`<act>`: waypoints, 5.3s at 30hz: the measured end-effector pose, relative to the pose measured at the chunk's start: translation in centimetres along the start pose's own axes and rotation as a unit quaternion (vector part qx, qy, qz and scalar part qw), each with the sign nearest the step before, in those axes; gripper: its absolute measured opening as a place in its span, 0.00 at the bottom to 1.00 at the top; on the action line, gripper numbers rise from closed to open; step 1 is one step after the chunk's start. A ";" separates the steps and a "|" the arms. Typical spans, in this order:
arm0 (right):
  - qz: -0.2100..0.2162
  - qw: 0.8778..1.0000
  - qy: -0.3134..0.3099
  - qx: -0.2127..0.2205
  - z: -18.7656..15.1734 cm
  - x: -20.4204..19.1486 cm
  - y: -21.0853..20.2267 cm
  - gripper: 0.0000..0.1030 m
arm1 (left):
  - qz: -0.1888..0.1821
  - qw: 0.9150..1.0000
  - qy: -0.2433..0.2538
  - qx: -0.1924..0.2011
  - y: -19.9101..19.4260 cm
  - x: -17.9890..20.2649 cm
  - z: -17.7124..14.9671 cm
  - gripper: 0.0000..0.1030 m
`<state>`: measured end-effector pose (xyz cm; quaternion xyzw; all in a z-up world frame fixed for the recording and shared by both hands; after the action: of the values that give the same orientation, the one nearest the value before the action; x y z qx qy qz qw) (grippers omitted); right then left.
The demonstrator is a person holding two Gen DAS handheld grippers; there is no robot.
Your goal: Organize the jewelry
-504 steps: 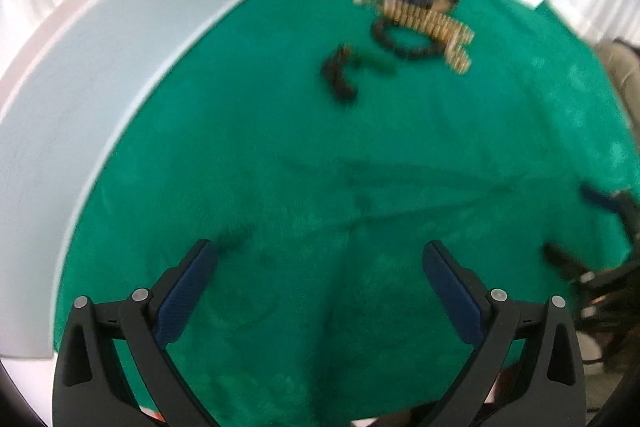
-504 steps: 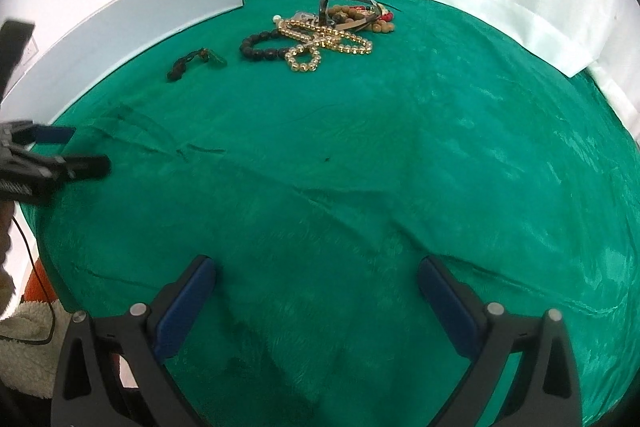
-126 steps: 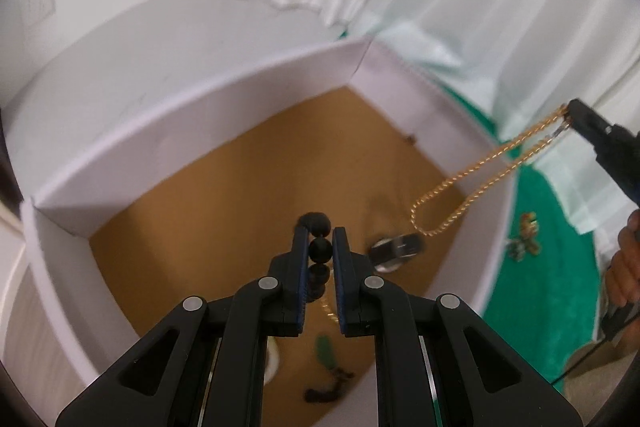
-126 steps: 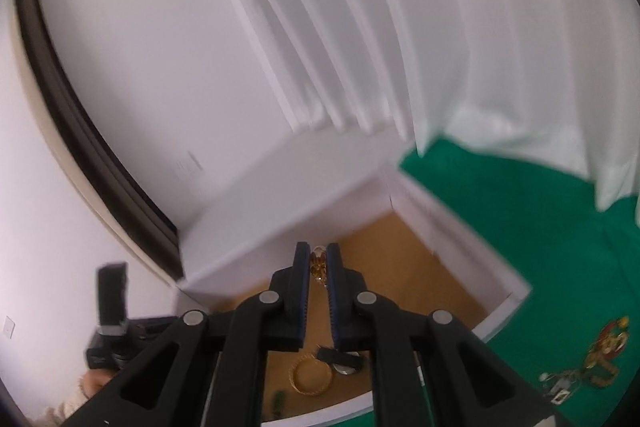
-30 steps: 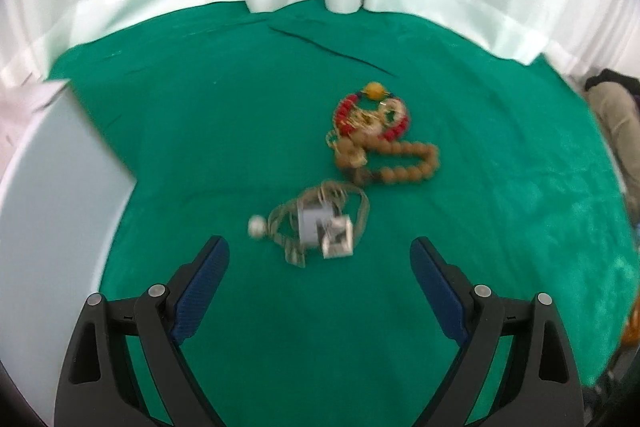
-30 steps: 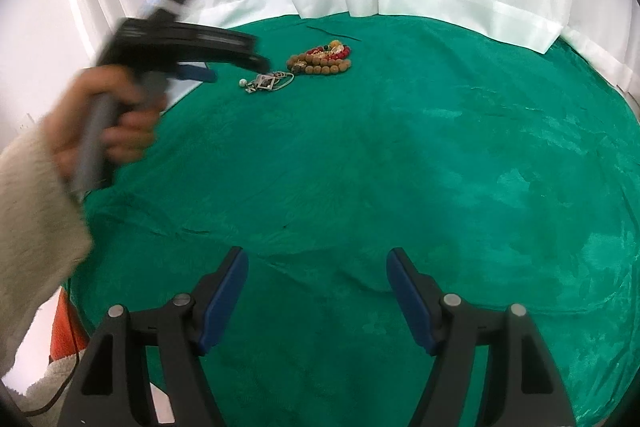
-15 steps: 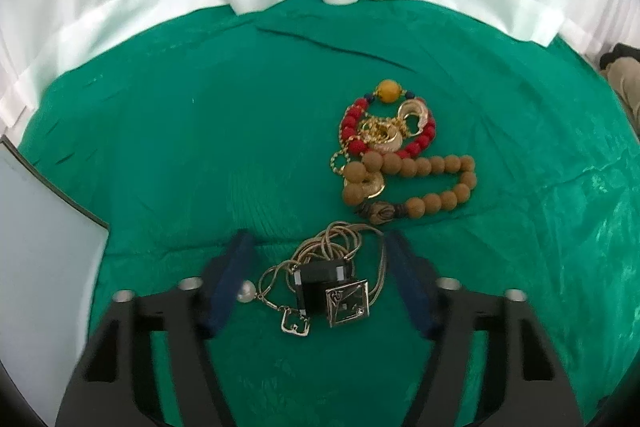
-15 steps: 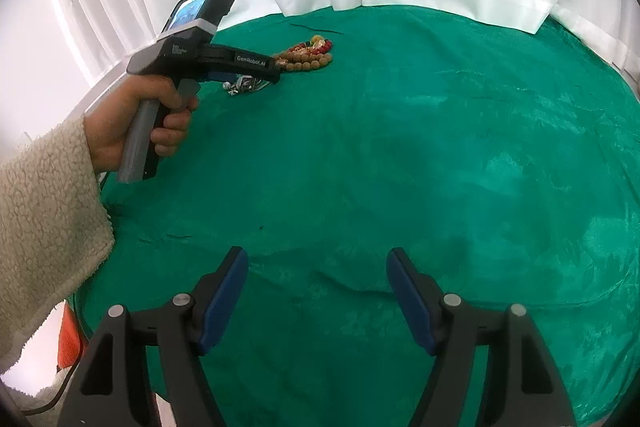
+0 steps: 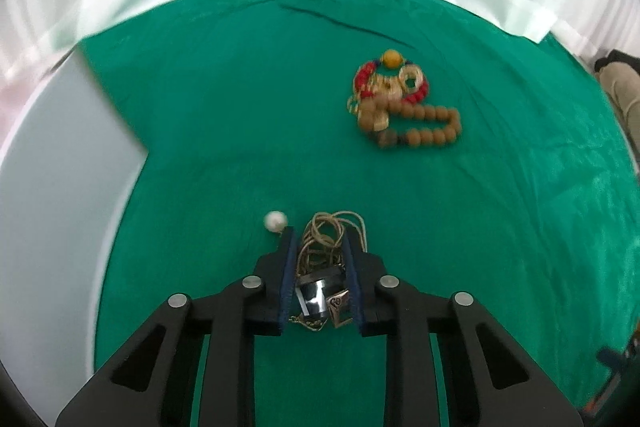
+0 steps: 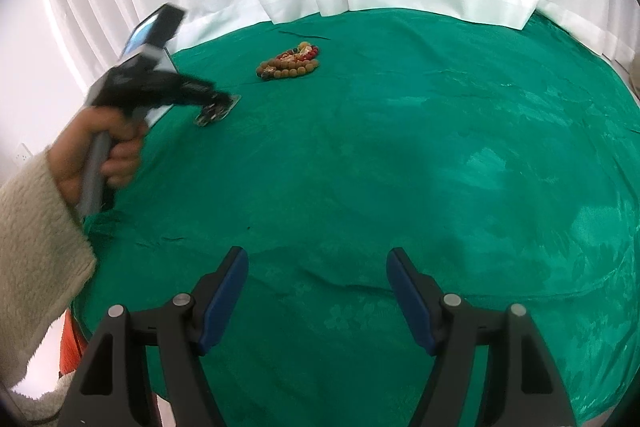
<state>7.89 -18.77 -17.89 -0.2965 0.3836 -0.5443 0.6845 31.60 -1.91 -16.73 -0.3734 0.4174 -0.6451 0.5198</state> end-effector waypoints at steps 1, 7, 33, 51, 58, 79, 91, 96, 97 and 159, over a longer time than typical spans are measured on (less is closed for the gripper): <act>0.001 1.000 0.000 0.000 0.0 0.0 0.0 0.71 | -0.004 1.000 -0.001 -0.002 -0.5 -0.2 -0.8 0.09; 0.004 1.000 -0.005 -0.004 -0.3 -0.3 0.0 0.71 | -0.012 1.000 0.000 0.002 -3.3 -1.1 -5.7 0.06; 0.037 0.999 -0.017 -0.035 3.7 -0.2 0.8 0.71 | -0.027 0.999 -0.028 0.023 -8.0 -3.2 -12.6 0.76; 0.078 0.979 0.049 -0.180 29.5 -2.7 20.0 0.37 | -0.044 0.992 -0.112 0.038 -9.2 -7.7 -15.2 0.79; 0.003 0.981 -0.013 -0.193 29.1 -4.9 21.4 0.36 | -0.051 0.990 -0.127 0.037 -9.1 -8.4 -15.9 0.79; 0.081 0.993 -0.060 -0.054 31.1 -6.5 6.4 0.11 | -0.039 0.990 -0.131 0.032 -9.6 -7.7 -16.9 0.79; 0.093 0.990 -0.100 -0.043 26.2 -7.5 -0.3 0.11 | -0.038 0.991 -0.126 0.035 -10.6 -7.1 -18.0 0.79; 0.090 0.987 -0.100 -0.088 21.5 -6.2 1.5 0.11 | -0.038 0.992 -0.115 0.034 -11.0 -6.5 -18.0 0.79; 0.089 0.986 -0.099 -0.098 20.4 -5.9 2.2 0.11 | -0.038 0.993 -0.110 0.033 -11.0 -6.2 -17.9 0.79; 0.050 0.985 -0.151 -0.064 10.5 -4.9 7.3 0.18 | -0.107 0.992 -0.061 0.042 -9.2 -2.8 -9.7 0.42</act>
<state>19.99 -12.40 -17.36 -0.3988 0.3243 -0.4328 0.7406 19.96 3.32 -11.97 -0.4324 0.3156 -0.6900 0.4872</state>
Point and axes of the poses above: each gripper's, at about its wrist camera, not at the fingertips, and y roughly the way its jaws point, x to its right, z to its top, the point moved 4 cm from there along y, roughly the way its jaws point, and after that the axes turned 6 degrees about -x, right-handed, at the moved point
